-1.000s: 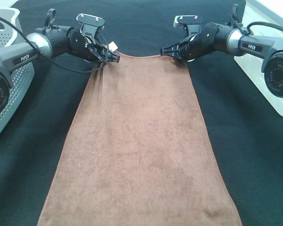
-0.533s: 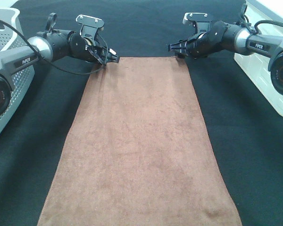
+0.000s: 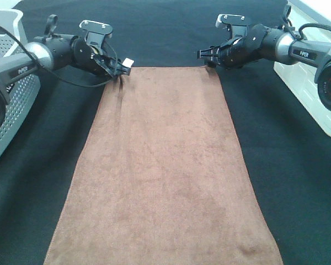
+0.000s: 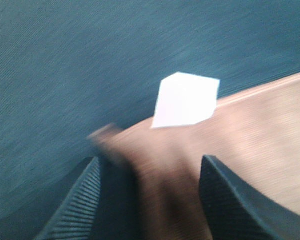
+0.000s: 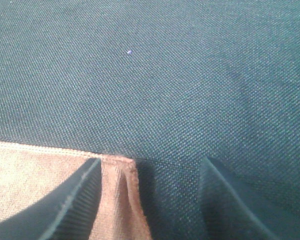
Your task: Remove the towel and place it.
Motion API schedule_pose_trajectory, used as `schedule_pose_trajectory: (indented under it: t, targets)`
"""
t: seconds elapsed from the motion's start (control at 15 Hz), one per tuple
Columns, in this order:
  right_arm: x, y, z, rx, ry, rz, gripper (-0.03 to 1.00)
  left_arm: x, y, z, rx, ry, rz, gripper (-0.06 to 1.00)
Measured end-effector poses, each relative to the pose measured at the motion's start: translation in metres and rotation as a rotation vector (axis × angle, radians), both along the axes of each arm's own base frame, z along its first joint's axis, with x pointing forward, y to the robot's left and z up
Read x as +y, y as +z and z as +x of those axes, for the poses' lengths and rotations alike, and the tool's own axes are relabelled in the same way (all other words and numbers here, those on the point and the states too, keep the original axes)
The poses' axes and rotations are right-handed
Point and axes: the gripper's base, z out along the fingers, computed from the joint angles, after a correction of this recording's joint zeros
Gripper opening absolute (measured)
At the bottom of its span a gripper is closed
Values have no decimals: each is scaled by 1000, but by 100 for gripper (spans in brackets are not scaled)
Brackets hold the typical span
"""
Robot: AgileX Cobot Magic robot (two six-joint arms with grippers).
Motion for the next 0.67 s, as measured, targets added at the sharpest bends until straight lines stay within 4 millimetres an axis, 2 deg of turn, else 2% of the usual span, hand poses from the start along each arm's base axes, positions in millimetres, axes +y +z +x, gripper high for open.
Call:
schedule_pose_trajectory:
  t: [0.47, 0.6, 0.67]
  targets:
    - [1, -1, -4, 57, 20, -3, 53, 7, 2, 0, 17, 8, 17, 56]
    - [2, 20, -7, 72, 39, -3, 53, 7, 24, 0, 7, 8, 11, 56]
    - [2, 44, -8, 51, 46, 1, 54, 7, 43, -1, -4, 8, 9, 57]
